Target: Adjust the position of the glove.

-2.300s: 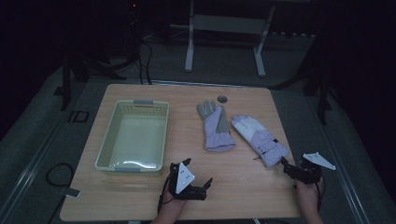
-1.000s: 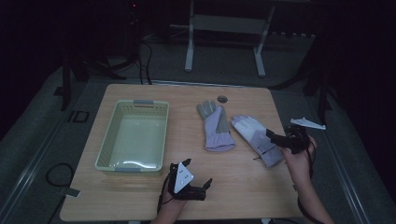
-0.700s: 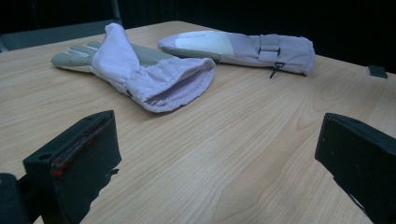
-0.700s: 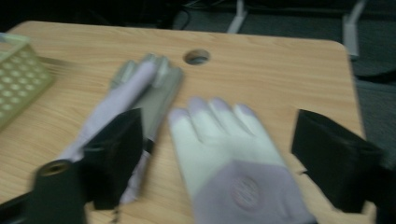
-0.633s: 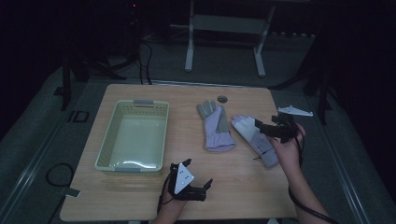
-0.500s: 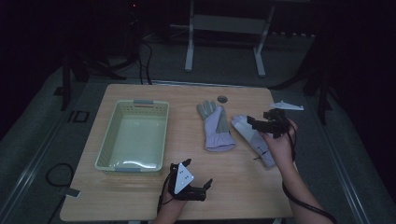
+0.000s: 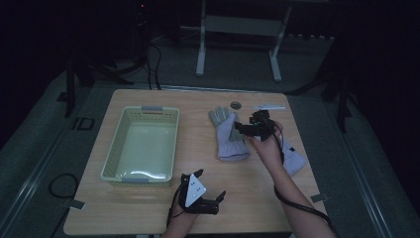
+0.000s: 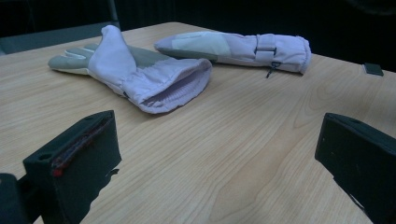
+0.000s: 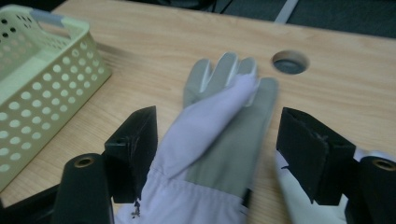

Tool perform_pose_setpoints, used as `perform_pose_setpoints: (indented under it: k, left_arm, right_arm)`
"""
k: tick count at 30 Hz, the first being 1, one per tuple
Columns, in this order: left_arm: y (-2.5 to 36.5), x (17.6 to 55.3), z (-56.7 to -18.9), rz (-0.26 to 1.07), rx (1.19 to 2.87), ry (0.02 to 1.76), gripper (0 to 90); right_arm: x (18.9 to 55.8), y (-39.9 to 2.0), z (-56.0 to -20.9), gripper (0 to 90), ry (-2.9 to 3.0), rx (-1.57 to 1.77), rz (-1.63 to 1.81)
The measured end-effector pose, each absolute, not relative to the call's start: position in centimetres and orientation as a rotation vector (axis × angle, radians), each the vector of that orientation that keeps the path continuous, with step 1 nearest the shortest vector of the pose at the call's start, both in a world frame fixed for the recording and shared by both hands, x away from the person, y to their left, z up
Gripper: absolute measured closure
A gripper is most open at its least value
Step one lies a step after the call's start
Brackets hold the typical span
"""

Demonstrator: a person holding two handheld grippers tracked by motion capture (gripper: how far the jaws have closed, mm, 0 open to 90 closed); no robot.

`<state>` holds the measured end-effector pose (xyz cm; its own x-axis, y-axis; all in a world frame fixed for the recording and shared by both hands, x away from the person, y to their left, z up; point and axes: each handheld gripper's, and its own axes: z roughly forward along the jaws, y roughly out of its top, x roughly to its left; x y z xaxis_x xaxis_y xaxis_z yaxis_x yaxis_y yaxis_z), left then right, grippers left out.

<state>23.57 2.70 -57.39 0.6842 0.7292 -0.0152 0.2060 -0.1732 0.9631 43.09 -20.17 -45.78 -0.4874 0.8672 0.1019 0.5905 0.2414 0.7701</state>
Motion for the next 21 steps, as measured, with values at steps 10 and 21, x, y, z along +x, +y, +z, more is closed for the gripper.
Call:
perform_pose_setpoints:
  k: [10,21]
  left_arm:
    - [2.6,23.5,-57.4,0.546,1.722,0.749,0.2]
    - [2.6,23.7,-57.4,0.528,1.717,0.765,0.2]
  right_arm:
    - [46.8,-16.7,-50.3,31.2,2.276,1.398,0.932]
    - [48.3,-16.3,-53.8,41.6,2.317,1.463,0.83]
